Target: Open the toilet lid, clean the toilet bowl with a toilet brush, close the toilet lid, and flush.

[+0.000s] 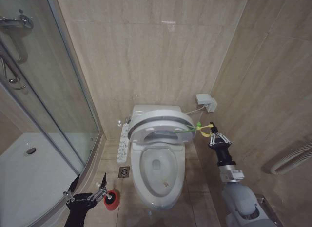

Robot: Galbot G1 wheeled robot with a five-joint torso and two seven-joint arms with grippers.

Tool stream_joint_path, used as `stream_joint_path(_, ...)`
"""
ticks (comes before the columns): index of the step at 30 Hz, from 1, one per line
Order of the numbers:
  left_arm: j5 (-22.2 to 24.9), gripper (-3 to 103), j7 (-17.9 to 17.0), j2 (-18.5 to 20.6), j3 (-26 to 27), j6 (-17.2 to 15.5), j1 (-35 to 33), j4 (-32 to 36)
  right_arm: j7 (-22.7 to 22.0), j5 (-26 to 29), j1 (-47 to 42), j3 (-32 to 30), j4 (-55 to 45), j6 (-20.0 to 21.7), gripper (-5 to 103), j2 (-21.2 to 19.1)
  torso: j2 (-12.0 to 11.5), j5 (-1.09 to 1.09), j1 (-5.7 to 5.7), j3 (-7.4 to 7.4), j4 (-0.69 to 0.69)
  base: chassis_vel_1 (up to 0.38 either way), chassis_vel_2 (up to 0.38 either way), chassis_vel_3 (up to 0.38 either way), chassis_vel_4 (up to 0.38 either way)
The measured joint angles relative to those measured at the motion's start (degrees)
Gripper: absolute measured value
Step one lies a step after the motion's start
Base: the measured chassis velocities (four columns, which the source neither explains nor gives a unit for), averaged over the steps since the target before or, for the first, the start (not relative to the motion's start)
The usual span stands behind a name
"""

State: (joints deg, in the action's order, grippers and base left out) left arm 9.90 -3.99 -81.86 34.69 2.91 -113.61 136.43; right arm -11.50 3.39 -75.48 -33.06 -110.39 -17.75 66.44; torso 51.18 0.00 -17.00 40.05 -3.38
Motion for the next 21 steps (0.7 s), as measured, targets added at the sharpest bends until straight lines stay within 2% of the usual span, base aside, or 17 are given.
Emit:
stream_joint_path(10, 0.0, 100, 0.0, 0.0, 0.0, 0.0, 0.0, 0.0, 1.9, 1.4, 5.8, 1.2, 0.4, 3.7, 1, -0.1, 0.0, 0.00, -0.02, 0.01, -0.07, 0.017, -0.016, -0.013, 0.012)
stream_joint_path(14, 0.0, 100, 0.0, 0.0, 0.0, 0.0, 0.0, 0.0, 2.8, 0.9, 7.9, 1.7, 1.7, 4.2, 1, 0.4, 0.0, 0.00, -0.03, 0.02, -0.05, 0.000, 0.000, 0.000, 0.000)
stream_joint_path(21, 0.0, 100, 0.0, 0.0, 0.0, 0.0, 0.0, 0.0, 3.3, 3.4, 9.5, 3.1, 1.9, 6.9, 1, 0.6, 0.0, -0.01, -0.02, 0.01, -0.05, 0.000, 0.000, 0.000, 0.000)
